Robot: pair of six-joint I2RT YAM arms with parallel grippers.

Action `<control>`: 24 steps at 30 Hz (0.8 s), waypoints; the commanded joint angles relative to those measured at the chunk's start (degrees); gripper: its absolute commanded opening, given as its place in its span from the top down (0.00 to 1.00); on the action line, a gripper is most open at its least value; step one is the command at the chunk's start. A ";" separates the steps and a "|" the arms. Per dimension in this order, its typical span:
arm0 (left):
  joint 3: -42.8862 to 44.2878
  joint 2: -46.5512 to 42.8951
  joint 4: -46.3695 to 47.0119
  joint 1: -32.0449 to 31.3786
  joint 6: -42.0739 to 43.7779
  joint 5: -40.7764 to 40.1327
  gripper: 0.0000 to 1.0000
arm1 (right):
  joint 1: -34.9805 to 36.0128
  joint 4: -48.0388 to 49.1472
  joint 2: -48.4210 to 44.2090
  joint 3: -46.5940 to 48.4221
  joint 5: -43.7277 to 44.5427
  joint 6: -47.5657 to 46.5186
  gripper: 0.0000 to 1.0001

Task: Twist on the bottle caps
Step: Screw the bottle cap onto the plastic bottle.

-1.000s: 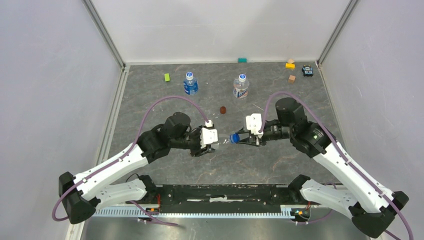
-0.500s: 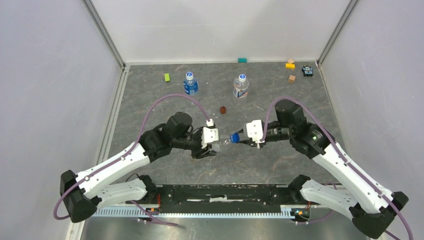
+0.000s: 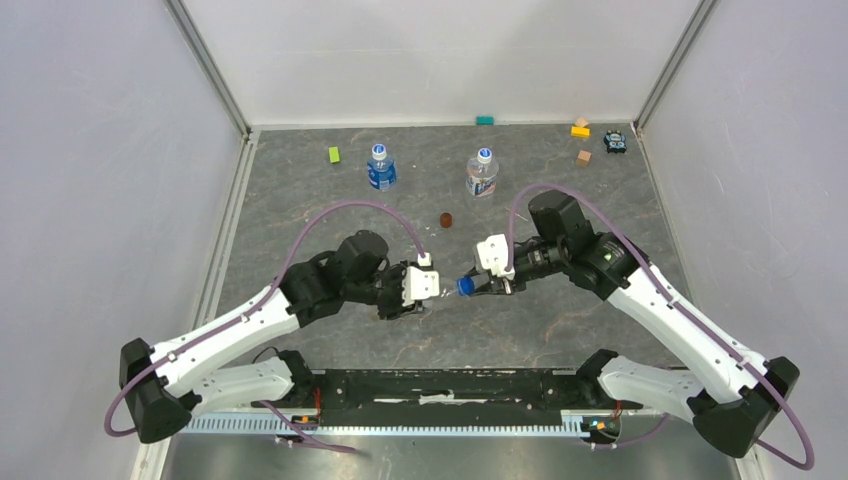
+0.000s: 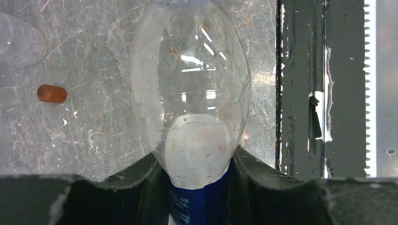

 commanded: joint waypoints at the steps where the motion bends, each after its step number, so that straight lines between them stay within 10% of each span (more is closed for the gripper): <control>1: 2.59 -1.94 17.40 -2.80 2.45 3.38 0.60 | 1.03 3.43 1.16 0.07 0.38 2.51 1.00; 24: -6.97 -6.43 35.41 -5.51 -4.52 -3.07 0.60 | 1.04 17.64 -1.21 -6.62 2.93 21.79 1.00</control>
